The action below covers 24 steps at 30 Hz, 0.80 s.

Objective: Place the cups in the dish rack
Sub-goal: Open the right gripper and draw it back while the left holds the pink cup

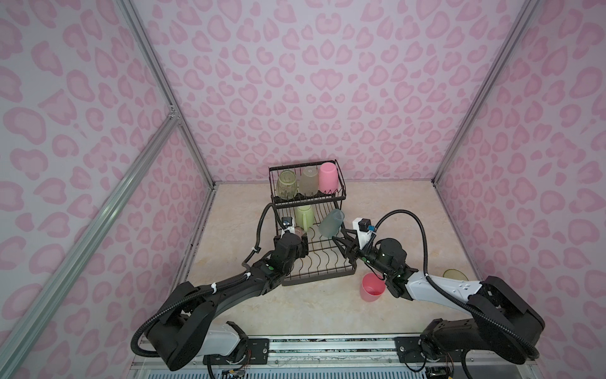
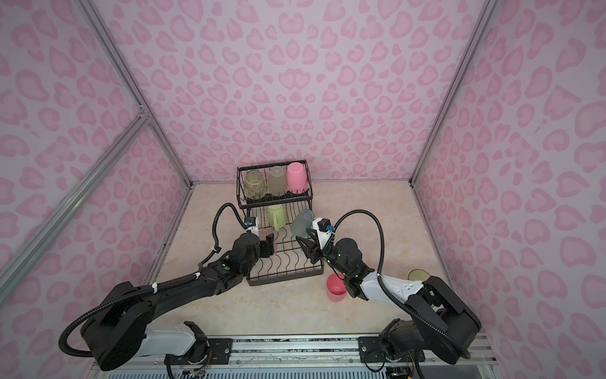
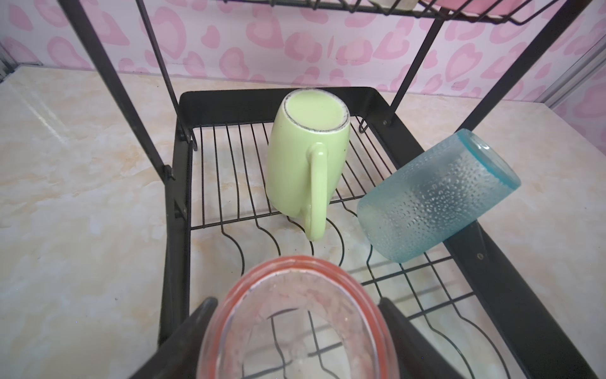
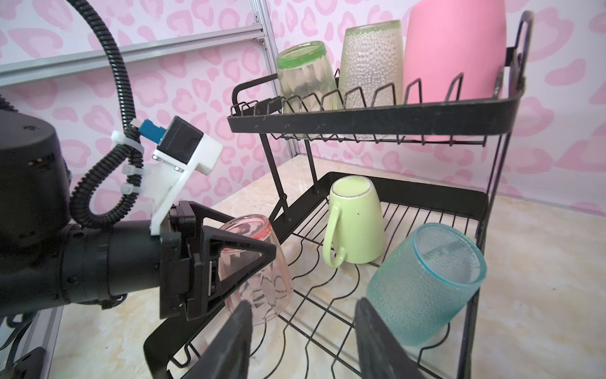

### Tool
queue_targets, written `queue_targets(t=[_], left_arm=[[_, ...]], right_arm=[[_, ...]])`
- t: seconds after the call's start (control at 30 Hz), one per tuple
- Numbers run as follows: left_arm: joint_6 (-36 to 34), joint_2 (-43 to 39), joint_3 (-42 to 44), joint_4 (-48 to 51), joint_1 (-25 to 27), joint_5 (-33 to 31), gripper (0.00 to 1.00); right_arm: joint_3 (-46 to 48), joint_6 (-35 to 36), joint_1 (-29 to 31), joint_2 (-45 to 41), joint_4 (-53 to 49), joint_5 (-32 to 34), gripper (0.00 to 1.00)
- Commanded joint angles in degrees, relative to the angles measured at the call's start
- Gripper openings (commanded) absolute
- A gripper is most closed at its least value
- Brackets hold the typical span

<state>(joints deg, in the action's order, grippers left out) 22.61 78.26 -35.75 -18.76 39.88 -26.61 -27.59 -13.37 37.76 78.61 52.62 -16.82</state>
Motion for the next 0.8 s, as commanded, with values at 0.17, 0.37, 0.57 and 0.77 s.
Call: queue_targets(t=[0.17, 0.37, 0.57, 0.77], left_arm=[[-1.3, 4.7, 2.2, -13.0, 0.2, -8.5, 0.51], [-1.2, 8.4, 2.7, -16.7, 0.3, -11.2, 0.51], [-1.0, 11.5, 1.8, -18.0, 0.3, -12.4, 0.51], [-1.2, 14.3, 1.4, -19.3, 0.2, -13.5, 0.51]], right_arm=[[0.5, -0.5, -0.3, 2.2, 5.9, -1.3, 0.50], [1.7, -0.8, -1.2, 2.8, 7.7, -1.6, 0.50], [1.6, -2.6, -2.0, 2.0, 4.8, -0.4, 0.50], [1.2, -3.4, -2.0, -2.4, -3.7, 3.7, 0.49]])
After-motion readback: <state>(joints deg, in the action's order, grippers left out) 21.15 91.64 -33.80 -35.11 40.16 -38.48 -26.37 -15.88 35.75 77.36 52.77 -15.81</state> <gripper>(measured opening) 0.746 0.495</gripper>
